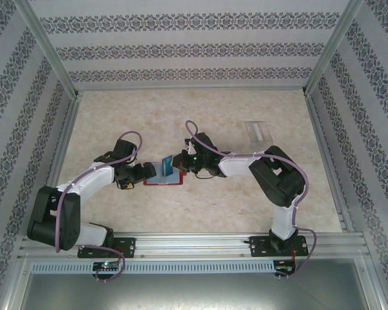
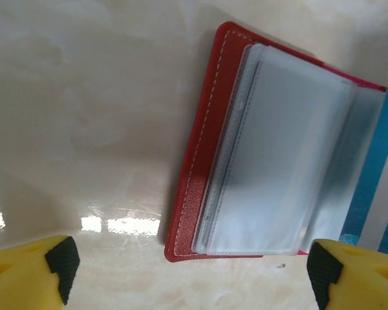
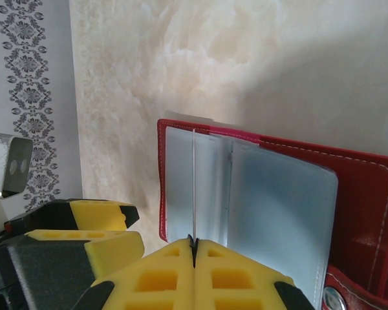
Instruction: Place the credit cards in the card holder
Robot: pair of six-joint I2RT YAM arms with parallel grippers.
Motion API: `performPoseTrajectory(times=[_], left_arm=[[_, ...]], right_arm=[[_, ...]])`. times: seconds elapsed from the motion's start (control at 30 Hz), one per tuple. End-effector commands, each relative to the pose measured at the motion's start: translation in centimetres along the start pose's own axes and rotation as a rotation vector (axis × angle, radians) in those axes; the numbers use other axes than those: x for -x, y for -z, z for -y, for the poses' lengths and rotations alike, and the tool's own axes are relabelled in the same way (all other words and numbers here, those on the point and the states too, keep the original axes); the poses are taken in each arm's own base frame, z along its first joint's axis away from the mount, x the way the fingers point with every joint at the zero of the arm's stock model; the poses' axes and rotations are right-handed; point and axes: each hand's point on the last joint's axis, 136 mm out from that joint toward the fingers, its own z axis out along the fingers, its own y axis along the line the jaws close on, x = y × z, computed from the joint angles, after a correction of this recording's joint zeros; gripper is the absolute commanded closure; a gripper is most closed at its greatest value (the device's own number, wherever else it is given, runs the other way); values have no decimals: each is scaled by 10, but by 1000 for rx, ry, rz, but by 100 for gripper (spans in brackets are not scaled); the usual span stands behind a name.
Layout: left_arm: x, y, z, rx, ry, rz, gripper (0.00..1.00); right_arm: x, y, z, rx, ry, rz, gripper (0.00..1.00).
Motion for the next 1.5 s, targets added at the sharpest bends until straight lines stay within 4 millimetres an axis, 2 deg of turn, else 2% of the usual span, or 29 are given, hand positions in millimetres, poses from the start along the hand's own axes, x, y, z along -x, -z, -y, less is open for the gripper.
performPoseTrajectory(times=[0.0, 0.2, 0.47, 0.73, 0.87, 1.1, 1.37, 1.47], left_arm=[[-5, -7, 2, -9, -33, -12, 14], [-7, -15, 0, -1, -32, -37, 27], [-4, -22, 3, -13, -11, -45, 32], [-2, -27, 5, -18, 3, -54, 41], [-2, -28, 6, -22, 1, -55, 42], [-2, -27, 9, -25, -8, -56, 42], [-5, -29, 9, -28, -9, -62, 44], [-5, -29, 9, -34, -10, -61, 44]], right_arm=[[-11, -8, 4, 9, 10, -27, 100], [-14, -14, 10, -8, -1, -36, 100], [-22, -17, 20, -35, -23, -41, 100], [-24, -9, 32, -74, -43, 3, 100], [-26, -6, 33, -91, -21, 19, 100], [-28, -12, 36, -94, -36, 24, 100], [-19, 5, 38, -143, -4, 114, 100], [-23, -3, 39, -130, -23, 90, 100]])
